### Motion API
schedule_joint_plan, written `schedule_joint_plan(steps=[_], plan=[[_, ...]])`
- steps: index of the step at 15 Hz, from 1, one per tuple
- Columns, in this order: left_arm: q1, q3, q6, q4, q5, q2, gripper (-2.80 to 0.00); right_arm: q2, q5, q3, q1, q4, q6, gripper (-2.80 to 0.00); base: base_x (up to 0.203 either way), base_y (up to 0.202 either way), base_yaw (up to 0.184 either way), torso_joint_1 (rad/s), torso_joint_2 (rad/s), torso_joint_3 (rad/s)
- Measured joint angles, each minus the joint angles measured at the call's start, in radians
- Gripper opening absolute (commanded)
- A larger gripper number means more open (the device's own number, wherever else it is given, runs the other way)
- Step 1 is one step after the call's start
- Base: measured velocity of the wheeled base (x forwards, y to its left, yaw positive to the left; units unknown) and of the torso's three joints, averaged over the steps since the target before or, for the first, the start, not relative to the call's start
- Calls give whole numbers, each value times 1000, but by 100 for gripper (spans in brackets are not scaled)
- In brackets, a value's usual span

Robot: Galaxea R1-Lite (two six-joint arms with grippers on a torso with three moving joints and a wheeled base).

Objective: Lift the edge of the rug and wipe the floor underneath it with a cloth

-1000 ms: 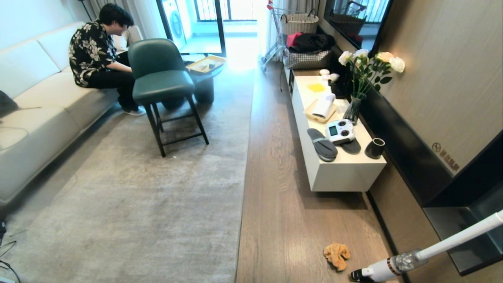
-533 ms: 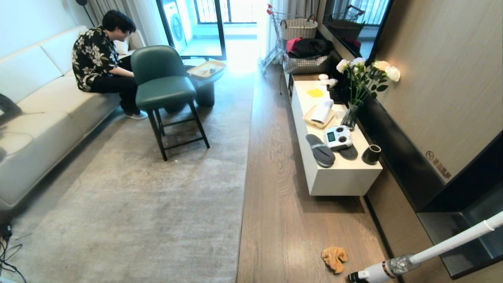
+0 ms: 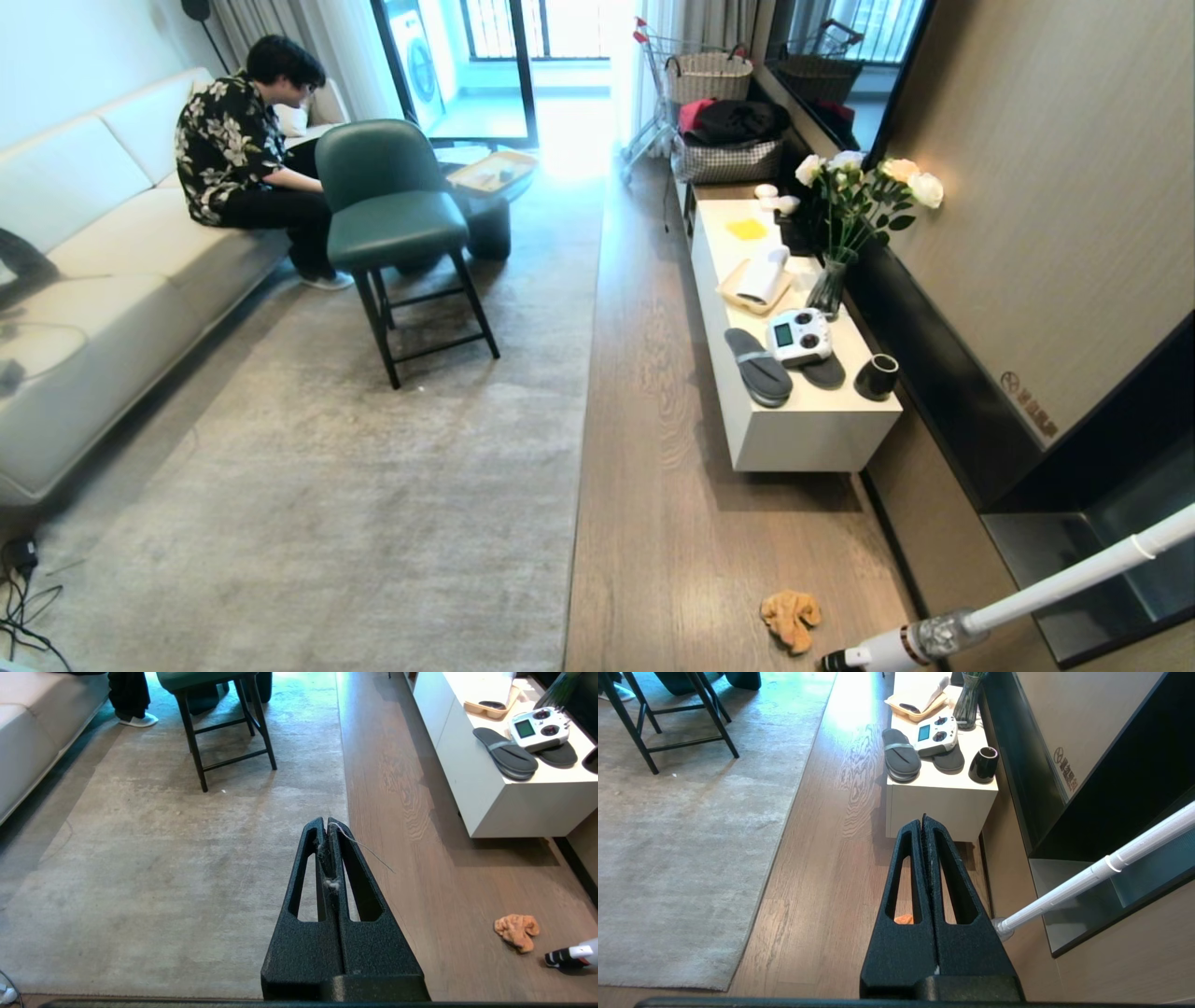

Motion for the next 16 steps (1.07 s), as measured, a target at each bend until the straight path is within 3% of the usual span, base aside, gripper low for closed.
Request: schedule_joint_plan(steps=[16], plan=[[0,0,0,0,0,0,-280,0,1,0,0,-4,13,-280,0,0,0,8,-19,-9]])
